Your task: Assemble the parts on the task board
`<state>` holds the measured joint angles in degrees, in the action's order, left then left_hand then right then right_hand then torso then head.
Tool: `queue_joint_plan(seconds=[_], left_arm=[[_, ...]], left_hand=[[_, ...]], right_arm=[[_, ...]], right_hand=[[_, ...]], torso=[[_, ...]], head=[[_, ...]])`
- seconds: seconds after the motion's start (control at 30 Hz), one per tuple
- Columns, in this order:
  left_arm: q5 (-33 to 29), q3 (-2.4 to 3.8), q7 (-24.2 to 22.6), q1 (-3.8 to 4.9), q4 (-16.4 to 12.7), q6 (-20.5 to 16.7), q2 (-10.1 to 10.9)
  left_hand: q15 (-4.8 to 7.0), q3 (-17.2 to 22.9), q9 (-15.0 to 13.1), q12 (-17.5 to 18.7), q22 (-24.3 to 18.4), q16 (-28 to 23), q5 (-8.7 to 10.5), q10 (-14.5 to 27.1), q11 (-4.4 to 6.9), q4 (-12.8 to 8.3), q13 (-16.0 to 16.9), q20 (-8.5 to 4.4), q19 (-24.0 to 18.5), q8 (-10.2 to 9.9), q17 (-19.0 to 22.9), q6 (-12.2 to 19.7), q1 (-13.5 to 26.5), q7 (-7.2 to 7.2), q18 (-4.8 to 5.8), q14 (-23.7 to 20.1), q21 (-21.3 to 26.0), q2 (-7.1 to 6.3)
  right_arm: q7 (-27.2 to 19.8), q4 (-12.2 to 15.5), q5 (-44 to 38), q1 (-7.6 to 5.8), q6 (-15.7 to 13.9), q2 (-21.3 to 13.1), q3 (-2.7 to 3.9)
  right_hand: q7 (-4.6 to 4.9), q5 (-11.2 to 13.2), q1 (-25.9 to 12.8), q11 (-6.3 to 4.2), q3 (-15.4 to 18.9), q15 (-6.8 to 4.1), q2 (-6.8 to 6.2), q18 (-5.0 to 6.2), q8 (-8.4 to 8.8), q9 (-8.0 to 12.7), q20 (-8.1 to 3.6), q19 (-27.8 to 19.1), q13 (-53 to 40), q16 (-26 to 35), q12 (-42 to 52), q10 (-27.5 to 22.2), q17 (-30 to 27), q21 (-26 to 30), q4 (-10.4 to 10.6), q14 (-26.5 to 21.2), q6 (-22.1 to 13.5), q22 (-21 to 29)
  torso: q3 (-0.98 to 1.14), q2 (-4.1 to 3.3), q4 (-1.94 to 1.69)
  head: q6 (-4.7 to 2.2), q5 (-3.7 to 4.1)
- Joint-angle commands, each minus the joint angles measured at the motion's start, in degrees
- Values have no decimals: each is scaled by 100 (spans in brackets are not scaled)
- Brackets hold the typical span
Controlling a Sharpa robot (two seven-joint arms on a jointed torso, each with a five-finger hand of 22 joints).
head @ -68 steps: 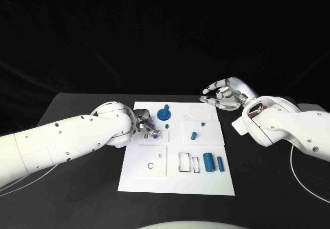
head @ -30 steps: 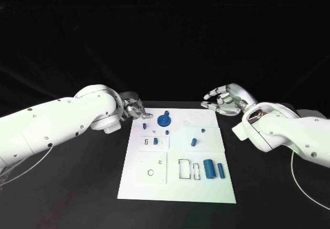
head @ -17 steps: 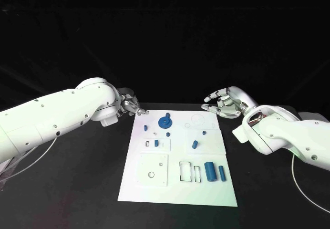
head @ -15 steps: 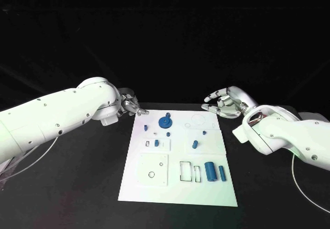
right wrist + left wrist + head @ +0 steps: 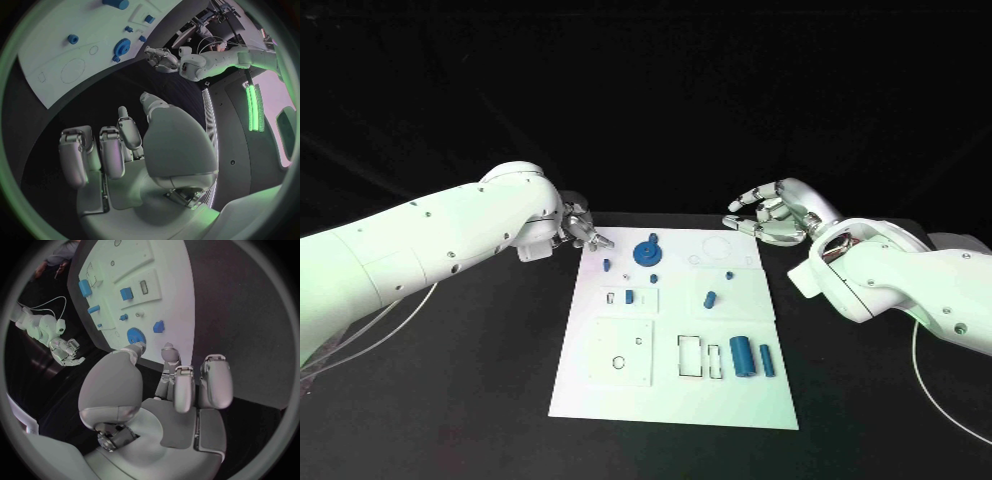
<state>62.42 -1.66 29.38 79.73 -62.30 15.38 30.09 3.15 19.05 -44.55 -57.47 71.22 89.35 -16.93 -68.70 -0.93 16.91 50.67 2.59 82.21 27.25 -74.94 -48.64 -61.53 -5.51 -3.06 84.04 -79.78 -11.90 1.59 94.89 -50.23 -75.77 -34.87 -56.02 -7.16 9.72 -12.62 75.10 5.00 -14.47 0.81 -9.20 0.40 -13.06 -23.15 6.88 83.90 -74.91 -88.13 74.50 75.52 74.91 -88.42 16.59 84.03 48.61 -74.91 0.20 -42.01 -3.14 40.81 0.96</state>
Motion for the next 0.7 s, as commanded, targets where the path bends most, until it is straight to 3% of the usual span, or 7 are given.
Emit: queue_joint_plan(seconds=[0.03,0.37,0.7], left_arm=[[-104,-11,-1,-24,76,241,-72],[-203,-62,10,-117,271,293,-234],[-215,-72,23,-146,363,404,-271]], left_hand=[[-48,-37,9,-22,6,23,29,-14,-17,-6,1,3,21,-20,-1438,-51,-16,2,-83,575,-27,62],[-48,-52,20,-28,36,38,48,-15,-17,-7,3,4,33,-24,-1462,-55,1,2,-77,582,-44,76],[-47,-50,30,-44,67,44,57,-22,-14,-18,14,4,45,-25,-1471,-66,-26,5,-71,585,-61,102]], right_arm=[[-75,8,-16,5,22,16,0],[-82,17,-17,8,22,26,1],[-81,18,-16,9,23,25,1]], right_hand=[[-7,0,-63,-13,4,-26,15,11,-27,-3,-39,511,-26,29,-35,-46,1118,32,-11,486,-40,-1393],[-7,-9,-64,-14,1,-27,19,13,-29,-4,-39,508,-12,32,-49,-59,1111,39,-12,484,-41,-1389],[-7,-9,-64,-14,1,-27,19,13,-29,-4,-39,508,-12,32,-49,-59,1111,39,-12,484,-41,-1389]], torso=[[3,4,-3],[0,4,10],[8,10,-3]], head=[[22,-3],[38,4],[65,23]])
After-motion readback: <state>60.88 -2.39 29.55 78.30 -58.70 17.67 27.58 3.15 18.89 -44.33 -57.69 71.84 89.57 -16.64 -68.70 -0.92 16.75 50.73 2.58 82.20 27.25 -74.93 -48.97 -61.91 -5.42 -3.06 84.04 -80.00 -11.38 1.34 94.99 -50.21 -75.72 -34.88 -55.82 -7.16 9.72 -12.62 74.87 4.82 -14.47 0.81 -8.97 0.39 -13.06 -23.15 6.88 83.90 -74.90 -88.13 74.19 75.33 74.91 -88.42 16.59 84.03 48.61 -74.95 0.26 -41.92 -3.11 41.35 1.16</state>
